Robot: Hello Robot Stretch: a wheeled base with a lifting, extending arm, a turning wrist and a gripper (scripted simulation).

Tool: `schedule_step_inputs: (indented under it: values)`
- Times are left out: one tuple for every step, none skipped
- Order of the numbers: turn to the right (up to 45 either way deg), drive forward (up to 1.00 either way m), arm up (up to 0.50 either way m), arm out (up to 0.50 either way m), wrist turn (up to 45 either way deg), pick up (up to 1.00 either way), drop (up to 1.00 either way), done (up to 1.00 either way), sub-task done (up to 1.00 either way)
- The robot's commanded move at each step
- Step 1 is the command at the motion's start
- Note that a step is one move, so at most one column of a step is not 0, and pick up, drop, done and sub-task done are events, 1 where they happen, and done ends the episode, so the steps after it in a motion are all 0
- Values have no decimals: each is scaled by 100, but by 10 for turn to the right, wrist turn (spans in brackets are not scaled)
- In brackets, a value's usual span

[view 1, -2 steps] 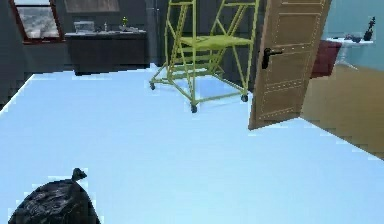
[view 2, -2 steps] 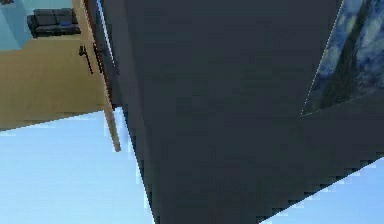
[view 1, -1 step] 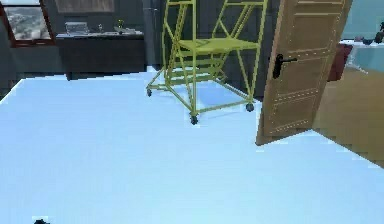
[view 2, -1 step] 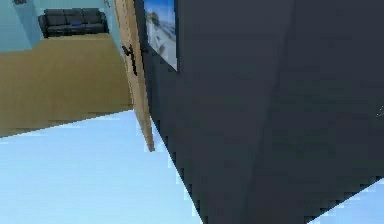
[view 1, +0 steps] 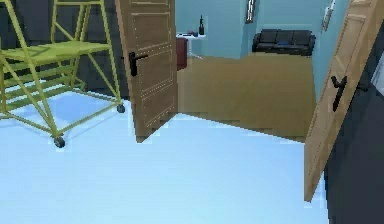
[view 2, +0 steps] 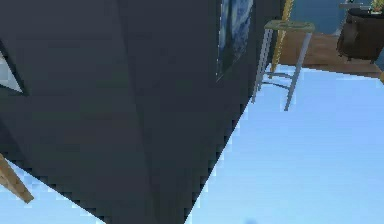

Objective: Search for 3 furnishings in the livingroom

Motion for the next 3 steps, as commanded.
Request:
schedule_step_inputs:
  values:
    - [30,0,0,0,0,0,0,0,0]
    - [0,100,0,0,0,0,0,0,0]
    - [0,100,0,0,0,0,0,0,0]
